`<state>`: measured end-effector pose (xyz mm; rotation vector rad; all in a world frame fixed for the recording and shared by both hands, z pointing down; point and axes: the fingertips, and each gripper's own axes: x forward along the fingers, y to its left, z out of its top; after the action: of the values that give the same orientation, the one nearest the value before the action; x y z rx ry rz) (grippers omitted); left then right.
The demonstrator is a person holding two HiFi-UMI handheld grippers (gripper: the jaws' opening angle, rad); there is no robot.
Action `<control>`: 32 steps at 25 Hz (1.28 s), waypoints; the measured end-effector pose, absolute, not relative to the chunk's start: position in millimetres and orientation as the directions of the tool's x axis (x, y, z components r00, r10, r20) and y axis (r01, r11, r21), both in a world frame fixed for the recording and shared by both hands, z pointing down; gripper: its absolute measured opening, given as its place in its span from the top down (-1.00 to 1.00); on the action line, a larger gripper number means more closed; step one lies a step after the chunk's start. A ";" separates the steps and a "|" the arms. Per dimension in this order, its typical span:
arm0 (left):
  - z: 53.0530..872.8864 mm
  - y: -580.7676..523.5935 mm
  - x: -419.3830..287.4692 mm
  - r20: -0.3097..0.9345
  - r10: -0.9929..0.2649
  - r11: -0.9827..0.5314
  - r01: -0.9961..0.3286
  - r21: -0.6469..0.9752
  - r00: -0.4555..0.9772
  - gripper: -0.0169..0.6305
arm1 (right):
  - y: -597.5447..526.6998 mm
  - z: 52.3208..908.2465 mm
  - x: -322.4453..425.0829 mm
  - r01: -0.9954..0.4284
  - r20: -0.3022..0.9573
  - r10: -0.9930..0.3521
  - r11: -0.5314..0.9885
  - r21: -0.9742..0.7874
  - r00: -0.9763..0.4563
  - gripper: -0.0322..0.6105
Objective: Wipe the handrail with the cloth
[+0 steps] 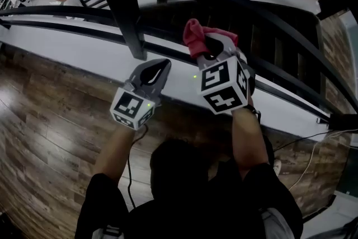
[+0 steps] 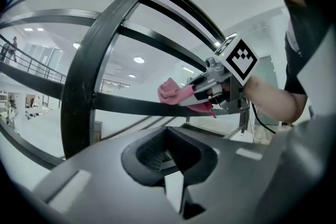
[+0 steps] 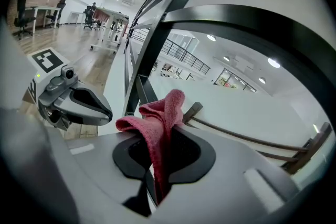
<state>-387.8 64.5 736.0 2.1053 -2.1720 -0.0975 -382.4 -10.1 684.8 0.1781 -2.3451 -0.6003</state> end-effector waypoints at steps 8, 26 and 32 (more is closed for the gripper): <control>732.7 74.7 -404.1 0.030 -0.995 0.094 -0.996 0.010 -0.094 0.95 | 0.7 687.3 -408.7 0.066 0.609 -0.239 0.898 0.434 -0.756 0.76; 757.6 115.8 -430.5 0.022 -0.980 0.201 -0.976 0.086 -0.200 0.95 | 39.3 692.8 -476.5 0.183 0.655 -0.126 0.906 0.382 -0.745 0.76; 763.6 126.8 -435.4 0.031 -0.975 0.223 -0.969 0.103 -0.221 0.95 | 47.4 695.9 -493.6 0.211 0.666 -0.115 0.898 0.387 -0.737 0.76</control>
<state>-435.4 126.8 763.6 1.9023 -2.3865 -0.0938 -493.6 47.4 695.9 -0.0680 -2.3291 -0.5790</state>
